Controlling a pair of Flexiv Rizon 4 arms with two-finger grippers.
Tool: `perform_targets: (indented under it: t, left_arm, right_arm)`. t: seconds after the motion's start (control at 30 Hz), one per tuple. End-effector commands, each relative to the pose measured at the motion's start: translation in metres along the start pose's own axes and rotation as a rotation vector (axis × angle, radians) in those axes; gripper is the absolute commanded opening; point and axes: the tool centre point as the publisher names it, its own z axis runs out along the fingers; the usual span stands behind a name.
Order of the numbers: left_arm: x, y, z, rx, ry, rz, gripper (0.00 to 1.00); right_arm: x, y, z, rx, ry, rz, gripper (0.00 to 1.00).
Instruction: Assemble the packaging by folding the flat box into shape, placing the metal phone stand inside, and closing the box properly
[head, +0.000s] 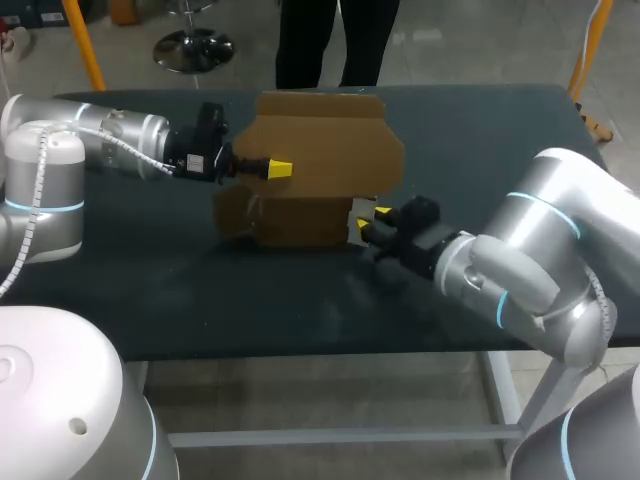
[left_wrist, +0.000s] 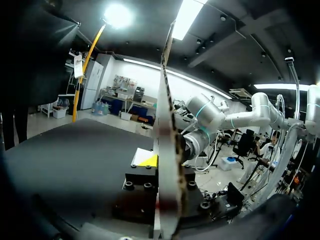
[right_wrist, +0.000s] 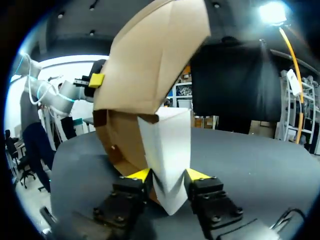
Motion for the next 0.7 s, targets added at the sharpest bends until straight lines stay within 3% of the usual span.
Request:
perform_targets:
  t: [0.03, 0.27, 0.43, 0.7]
  left_arm:
    - [-0.0005, 0.0022, 0.0009, -0.001, 0.004, 0.0, 0.0]
    - [-0.0005, 0.0022, 0.0009, -0.001, 0.004, 0.0, 0.0]
    - [-0.0005, 0.0022, 0.0009, -0.001, 0.004, 0.0, 0.0]
    - [-0.0005, 0.0022, 0.0009, -0.001, 0.004, 0.0, 0.0]
  right_arm:
    - [0.0034, 0.0023, 0.0091, 0.011, -0.47, 0.0, 0.45]
    - [0.002, 0.0083, 0.0119, 0.03, -0.526, 0.002, 0.42]
    - [0.0025, 0.0104, 0.0132, 0.054, -0.572, 0.013, 0.34]
    - [0.0031, 0.0118, 0.0166, 0.108, -0.646, 0.021, 0.29]
